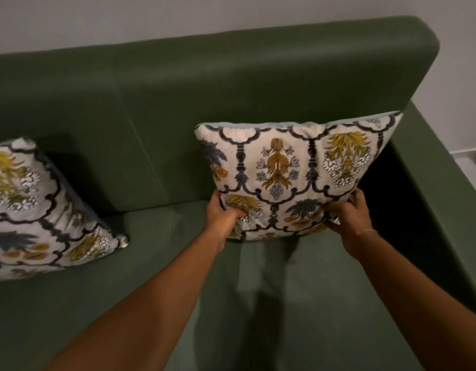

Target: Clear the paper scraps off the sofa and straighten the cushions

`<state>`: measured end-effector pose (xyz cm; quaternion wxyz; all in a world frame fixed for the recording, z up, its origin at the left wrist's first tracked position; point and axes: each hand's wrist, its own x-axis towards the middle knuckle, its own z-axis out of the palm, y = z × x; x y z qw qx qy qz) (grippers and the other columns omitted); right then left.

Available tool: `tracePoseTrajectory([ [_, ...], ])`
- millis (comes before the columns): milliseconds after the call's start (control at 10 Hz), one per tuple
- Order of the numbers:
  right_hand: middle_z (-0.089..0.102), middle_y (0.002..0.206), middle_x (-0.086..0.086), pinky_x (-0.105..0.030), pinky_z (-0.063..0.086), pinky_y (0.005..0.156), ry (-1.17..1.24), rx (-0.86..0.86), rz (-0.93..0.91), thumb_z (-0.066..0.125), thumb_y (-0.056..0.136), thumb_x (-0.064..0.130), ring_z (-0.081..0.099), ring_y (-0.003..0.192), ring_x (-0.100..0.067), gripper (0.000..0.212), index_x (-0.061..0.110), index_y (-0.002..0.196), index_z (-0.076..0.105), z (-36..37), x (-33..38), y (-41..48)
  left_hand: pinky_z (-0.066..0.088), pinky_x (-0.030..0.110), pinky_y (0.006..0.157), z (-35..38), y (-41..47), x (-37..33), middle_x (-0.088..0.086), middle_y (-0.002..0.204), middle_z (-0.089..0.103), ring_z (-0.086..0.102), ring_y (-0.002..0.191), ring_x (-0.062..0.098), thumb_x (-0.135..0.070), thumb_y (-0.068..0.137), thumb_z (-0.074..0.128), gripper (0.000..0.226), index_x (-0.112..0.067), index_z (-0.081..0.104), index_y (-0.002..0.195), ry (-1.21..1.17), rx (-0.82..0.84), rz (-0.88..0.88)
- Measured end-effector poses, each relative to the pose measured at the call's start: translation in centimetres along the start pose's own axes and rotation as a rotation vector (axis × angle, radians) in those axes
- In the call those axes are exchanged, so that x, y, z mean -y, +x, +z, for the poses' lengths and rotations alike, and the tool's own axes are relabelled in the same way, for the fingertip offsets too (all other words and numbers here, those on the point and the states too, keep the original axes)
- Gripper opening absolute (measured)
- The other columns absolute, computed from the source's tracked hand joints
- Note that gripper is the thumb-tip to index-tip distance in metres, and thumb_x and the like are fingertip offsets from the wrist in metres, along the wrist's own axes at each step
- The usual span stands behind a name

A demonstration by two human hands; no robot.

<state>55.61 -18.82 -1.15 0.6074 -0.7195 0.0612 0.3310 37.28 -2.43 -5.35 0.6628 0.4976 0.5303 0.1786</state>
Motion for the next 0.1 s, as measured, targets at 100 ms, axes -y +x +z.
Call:
tracePoseTrajectory([
  [100, 0.043, 0.148, -0.007, -0.044, 0.042, 0.103, -0.035, -0.144, -0.071, 0.061, 0.074, -0.009, 0.043, 0.13, -0.029, 0.084, 0.022, 0.146, 0.029, 0.94, 0.34, -3.59, 0.046, 0.022, 0.091, -2.41, -0.98, 1.25, -0.011, 0.126, 0.055, 0.053, 0.117, 0.011, -0.005, 0.065, 0.079, 0.093, -0.031, 0.036, 0.143, 0.117, 0.063, 0.021],
])
